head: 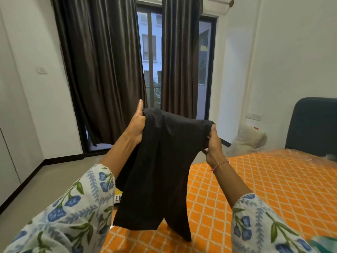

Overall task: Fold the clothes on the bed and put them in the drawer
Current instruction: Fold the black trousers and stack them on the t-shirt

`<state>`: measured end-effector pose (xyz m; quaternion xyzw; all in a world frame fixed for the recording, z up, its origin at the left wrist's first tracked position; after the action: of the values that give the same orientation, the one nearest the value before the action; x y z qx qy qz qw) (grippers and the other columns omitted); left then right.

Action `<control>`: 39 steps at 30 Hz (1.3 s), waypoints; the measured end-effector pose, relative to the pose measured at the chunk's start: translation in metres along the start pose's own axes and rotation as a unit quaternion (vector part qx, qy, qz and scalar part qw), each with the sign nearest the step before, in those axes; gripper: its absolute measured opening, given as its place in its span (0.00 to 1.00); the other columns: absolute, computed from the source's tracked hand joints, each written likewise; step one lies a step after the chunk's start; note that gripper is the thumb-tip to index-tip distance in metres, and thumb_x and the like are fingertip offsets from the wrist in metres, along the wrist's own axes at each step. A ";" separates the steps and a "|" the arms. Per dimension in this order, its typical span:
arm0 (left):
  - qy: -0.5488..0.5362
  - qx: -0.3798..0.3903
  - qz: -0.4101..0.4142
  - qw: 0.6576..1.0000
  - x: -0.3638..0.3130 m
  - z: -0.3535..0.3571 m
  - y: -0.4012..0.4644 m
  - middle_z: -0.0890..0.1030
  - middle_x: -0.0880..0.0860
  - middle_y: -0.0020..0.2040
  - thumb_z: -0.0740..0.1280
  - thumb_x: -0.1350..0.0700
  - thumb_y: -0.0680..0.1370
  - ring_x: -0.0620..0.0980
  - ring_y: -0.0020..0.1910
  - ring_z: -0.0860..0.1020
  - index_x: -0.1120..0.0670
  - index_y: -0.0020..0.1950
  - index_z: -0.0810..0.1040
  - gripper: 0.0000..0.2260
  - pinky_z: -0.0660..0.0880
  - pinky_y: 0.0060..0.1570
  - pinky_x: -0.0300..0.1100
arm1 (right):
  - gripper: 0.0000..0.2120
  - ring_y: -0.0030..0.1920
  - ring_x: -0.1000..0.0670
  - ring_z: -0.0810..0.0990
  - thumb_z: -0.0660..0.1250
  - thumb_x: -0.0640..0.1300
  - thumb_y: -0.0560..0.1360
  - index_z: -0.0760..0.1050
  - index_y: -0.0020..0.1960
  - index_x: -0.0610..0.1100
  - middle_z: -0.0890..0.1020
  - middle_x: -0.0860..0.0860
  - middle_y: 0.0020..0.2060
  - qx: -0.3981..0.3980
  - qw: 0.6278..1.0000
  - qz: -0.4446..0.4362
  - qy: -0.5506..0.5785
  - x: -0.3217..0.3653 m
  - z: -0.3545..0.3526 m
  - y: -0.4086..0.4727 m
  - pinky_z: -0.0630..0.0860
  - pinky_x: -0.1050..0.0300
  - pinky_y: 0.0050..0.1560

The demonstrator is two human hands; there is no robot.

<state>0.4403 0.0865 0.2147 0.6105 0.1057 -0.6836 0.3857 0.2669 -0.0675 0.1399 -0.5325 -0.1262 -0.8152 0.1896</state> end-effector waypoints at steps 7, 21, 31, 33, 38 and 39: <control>0.009 -0.011 -0.020 1.000 0.017 -0.027 -0.005 0.65 0.59 0.73 0.53 0.59 0.84 0.57 0.66 0.72 0.45 0.78 0.50 0.24 0.74 0.57 0.48 | 0.18 0.62 0.44 0.73 0.65 0.47 0.78 0.72 0.64 0.39 0.77 0.47 0.59 0.011 0.998 -0.012 -0.067 -0.002 0.001 -0.004 0.71 0.50 0.61; 0.170 -0.162 -0.081 0.969 0.022 -0.077 -0.014 0.78 0.55 0.46 0.58 0.66 0.80 0.53 0.43 0.79 0.56 0.69 0.70 0.18 0.80 0.38 0.44 | 0.16 0.54 0.45 0.78 0.67 0.46 0.76 0.75 0.60 0.37 0.81 0.45 0.52 0.065 0.998 0.017 0.009 0.006 0.017 -0.005 0.77 0.51 0.55; -0.102 -0.060 -0.015 0.993 0.008 -0.054 -0.005 0.75 0.55 0.63 0.59 0.54 0.82 0.52 0.59 0.76 0.50 0.75 0.61 0.22 0.73 0.57 0.49 | 0.18 0.58 0.43 0.74 0.61 0.46 0.80 0.70 0.65 0.36 0.76 0.42 0.59 0.053 0.986 -0.012 -0.154 0.076 0.015 0.006 0.73 0.50 0.54; -0.076 0.003 -0.014 0.997 0.005 -0.043 -0.003 0.72 0.57 0.68 0.63 0.57 0.79 0.53 0.60 0.76 0.50 0.77 0.55 0.29 0.75 0.55 0.50 | 0.18 0.53 0.45 0.76 0.60 0.48 0.80 0.70 0.66 0.39 0.77 0.43 0.57 0.084 0.992 0.018 -0.095 0.078 0.015 0.004 0.74 0.51 0.47; 0.183 -0.038 -0.019 0.982 -0.013 -0.030 0.000 0.68 0.55 0.69 0.68 0.60 0.76 0.51 0.59 0.75 0.53 0.77 0.56 0.33 0.76 0.55 0.46 | 0.15 0.51 0.44 0.75 0.61 0.47 0.79 0.72 0.61 0.40 0.77 0.44 0.57 0.117 0.979 0.093 -0.137 0.065 0.007 -0.001 0.72 0.50 0.42; 0.172 -0.046 -0.029 0.984 -0.019 -0.033 0.001 0.71 0.54 0.65 0.68 0.59 0.76 0.49 0.54 0.76 0.54 0.76 0.60 0.30 0.76 0.50 0.42 | 0.12 0.49 0.45 0.76 0.61 0.46 0.79 0.73 0.58 0.41 0.77 0.44 0.55 0.112 0.979 0.101 -0.136 0.064 0.005 -0.001 0.72 0.51 0.42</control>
<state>0.4647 0.1133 0.2246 0.6971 0.2195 -0.5736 0.3700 0.2475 -0.0759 0.2005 -0.6239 -0.1872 -0.6922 0.3107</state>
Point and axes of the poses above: each hand's wrist, its own y-axis towards the middle knuckle, its own z-axis out of the palm, x = y × z, the point moved 6 cm from there along y, towards the middle knuckle
